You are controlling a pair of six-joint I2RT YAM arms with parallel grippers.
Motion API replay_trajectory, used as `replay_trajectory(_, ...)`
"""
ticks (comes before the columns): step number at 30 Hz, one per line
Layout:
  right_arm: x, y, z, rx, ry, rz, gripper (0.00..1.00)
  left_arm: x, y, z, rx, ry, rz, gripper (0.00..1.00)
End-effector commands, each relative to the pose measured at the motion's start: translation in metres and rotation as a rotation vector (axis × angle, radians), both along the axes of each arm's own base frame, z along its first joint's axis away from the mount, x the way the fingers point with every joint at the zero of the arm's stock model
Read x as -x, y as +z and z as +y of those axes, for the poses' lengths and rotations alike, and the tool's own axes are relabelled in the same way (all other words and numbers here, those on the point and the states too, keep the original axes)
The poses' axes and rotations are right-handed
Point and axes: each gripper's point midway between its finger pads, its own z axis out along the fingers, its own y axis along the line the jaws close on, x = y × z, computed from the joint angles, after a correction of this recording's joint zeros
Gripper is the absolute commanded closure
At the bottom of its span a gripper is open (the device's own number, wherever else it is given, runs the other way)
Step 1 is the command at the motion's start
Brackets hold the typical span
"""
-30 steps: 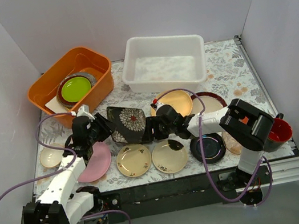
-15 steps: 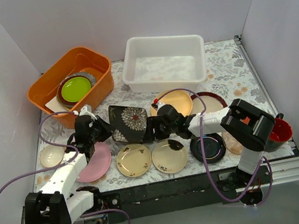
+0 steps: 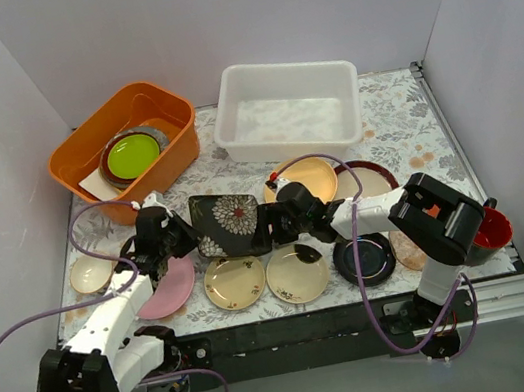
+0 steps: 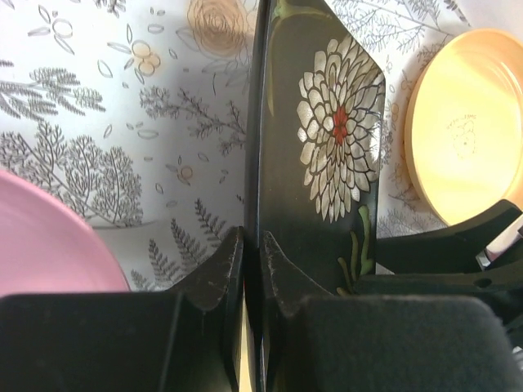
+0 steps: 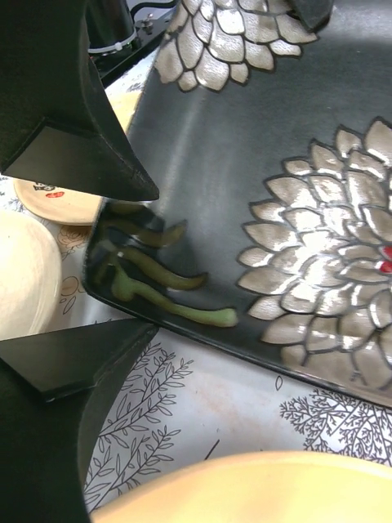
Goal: Place the plates into the plastic bin on the countertop
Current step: Pick up the plate at the center of the board.
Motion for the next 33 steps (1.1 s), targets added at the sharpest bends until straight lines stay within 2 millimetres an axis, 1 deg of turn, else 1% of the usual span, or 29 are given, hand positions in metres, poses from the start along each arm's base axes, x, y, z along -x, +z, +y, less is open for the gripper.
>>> replay_trajectory(1,-0.004,0.046,0.021,-0.136,0.048,-0.099,0.29,-0.003,0.050,-0.022,0.104,-0.043,-0.068,1.00)
replay_trajectory(2,-0.001,0.048,0.022,-0.144,0.067,-0.095,0.28,-0.005,0.056,-0.022,0.109,-0.035,-0.080,1.00)
replay_trajectory(4,-0.002,0.057,0.023,-0.172,0.083,-0.122,0.25,-0.007,0.063,-0.020,0.113,-0.010,-0.086,1.00)
replay_trajectory(5,0.001,0.065,0.023,-0.194,0.097,-0.126,0.24,-0.010,0.071,-0.019,0.122,0.006,-0.100,1.00)
replay_trajectory(6,0.000,0.071,0.023,-0.215,0.094,-0.137,0.24,-0.012,0.073,-0.018,0.122,0.016,-0.105,1.00)
replay_trajectory(8,0.000,0.075,0.021,-0.232,0.087,-0.135,0.23,-0.013,0.084,-0.016,0.129,0.028,-0.125,1.00)
replay_trajectory(9,-0.002,0.082,0.019,-0.250,0.074,-0.136,0.23,-0.015,0.092,-0.015,0.130,0.040,-0.141,1.00)
replay_trajectory(10,-0.002,0.086,0.017,-0.260,0.068,-0.136,0.23,-0.015,0.097,-0.013,0.123,0.050,-0.150,1.00)
replay_trajectory(11,-0.001,0.089,0.016,-0.276,0.068,-0.132,0.23,-0.015,0.105,-0.011,0.125,0.058,-0.169,1.00)
replay_trajectory(12,-0.004,0.094,0.013,-0.297,0.057,-0.141,0.23,-0.017,0.117,-0.010,0.127,0.057,-0.198,1.00)
replay_trajectory(13,-0.004,0.097,0.011,-0.313,0.046,-0.128,0.23,-0.016,0.123,-0.010,0.130,0.056,-0.210,1.00)
replay_trajectory(14,-0.004,0.108,0.011,-0.348,0.048,-0.145,0.24,-0.015,0.132,-0.011,0.137,0.052,-0.230,1.00)
replay_trajectory(15,-0.005,0.108,0.007,-0.358,0.041,-0.142,0.23,-0.015,0.140,-0.010,0.136,0.049,-0.245,1.00)
replay_trajectory(16,-0.005,0.112,0.005,-0.379,0.032,-0.133,0.24,-0.014,0.145,-0.011,0.142,0.041,-0.252,1.00)
replay_trajectory(17,-0.007,0.122,0.003,-0.409,0.028,-0.149,0.24,-0.013,0.149,-0.012,0.145,0.033,-0.259,1.00)
replay_trajectory(19,-0.007,0.128,0.000,-0.438,0.015,-0.144,0.25,-0.010,0.159,-0.014,0.159,0.015,-0.284,1.00)
replay_trajectory(21,-0.010,0.140,-0.003,-0.474,0.012,-0.161,0.25,-0.006,0.167,-0.018,0.182,-0.008,-0.311,1.00)
replay_trajectory(23,-0.013,0.148,-0.005,-0.498,0.001,-0.171,0.25,-0.003,0.169,-0.020,0.200,-0.021,-0.315,1.00)
replay_trajectory(26,-0.017,0.156,-0.010,-0.531,-0.018,-0.175,0.29,0.001,0.177,-0.024,0.232,-0.042,-0.340,1.00)
replay_trajectory(27,-0.018,0.156,-0.011,-0.539,-0.024,-0.171,0.33,0.002,0.180,-0.026,0.243,-0.051,-0.348,1.00)
replay_trajectory(28,-0.018,0.155,-0.014,-0.544,-0.031,-0.168,0.34,0.003,0.183,-0.027,0.252,-0.055,-0.356,1.00)
replay_trajectory(29,-0.019,0.160,-0.014,-0.563,-0.031,-0.175,0.36,0.003,0.185,-0.027,0.254,-0.058,-0.361,1.00)
replay_trajectory(31,-0.017,0.160,-0.014,-0.569,-0.020,-0.169,0.39,0.003,0.186,-0.027,0.254,-0.054,-0.365,1.00)
replay_trajectory(32,-0.017,0.163,-0.013,-0.579,-0.012,-0.174,0.43,0.003,0.187,-0.027,0.252,-0.057,-0.369,1.00)
replay_trajectory(33,-0.016,0.164,-0.013,-0.585,-0.007,-0.174,0.50,0.002,0.188,-0.026,0.250,-0.057,-0.373,1.00)
